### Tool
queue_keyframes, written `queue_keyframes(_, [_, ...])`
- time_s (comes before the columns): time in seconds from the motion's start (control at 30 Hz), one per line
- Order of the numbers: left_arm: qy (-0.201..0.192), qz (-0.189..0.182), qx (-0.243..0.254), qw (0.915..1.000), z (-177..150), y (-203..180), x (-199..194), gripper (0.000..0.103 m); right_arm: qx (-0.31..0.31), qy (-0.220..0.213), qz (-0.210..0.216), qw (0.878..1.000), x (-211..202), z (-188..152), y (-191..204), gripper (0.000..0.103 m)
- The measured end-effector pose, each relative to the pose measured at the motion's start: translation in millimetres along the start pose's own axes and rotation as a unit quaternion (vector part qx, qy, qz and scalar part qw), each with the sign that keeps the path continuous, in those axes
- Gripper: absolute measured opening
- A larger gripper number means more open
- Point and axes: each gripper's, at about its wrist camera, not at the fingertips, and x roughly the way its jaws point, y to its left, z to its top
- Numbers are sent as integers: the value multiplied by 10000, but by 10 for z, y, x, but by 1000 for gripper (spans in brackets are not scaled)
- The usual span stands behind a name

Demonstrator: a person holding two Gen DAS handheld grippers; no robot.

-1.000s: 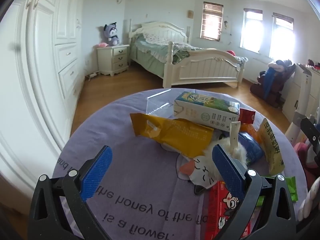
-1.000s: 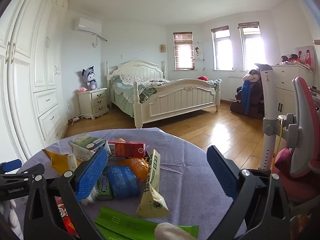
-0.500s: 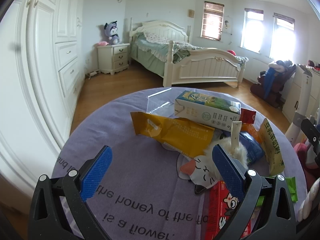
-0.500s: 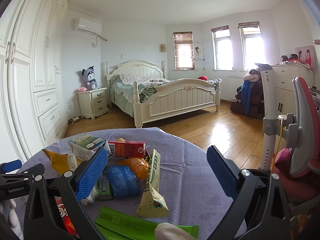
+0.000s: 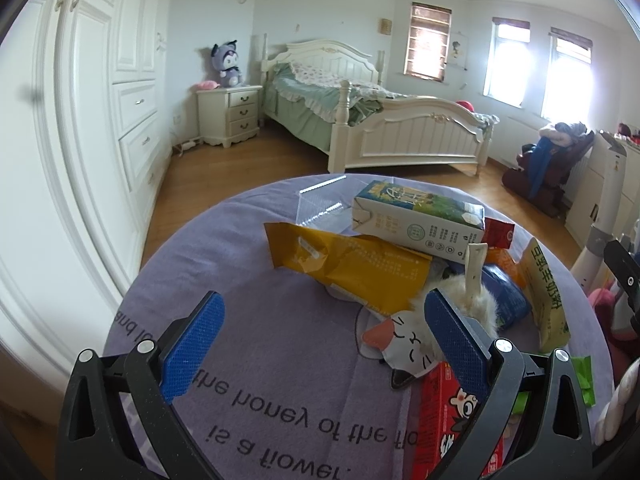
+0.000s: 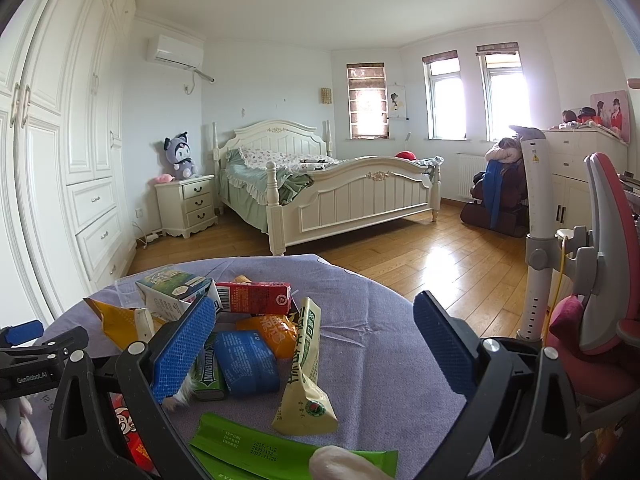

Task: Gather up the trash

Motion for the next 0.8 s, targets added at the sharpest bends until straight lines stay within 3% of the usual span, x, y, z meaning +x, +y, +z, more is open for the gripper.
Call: queue_keyframes(0.8, [-62,-20,-19,10000,-4,2,-4,98,1,5,2,10000,0,0,-5,98])
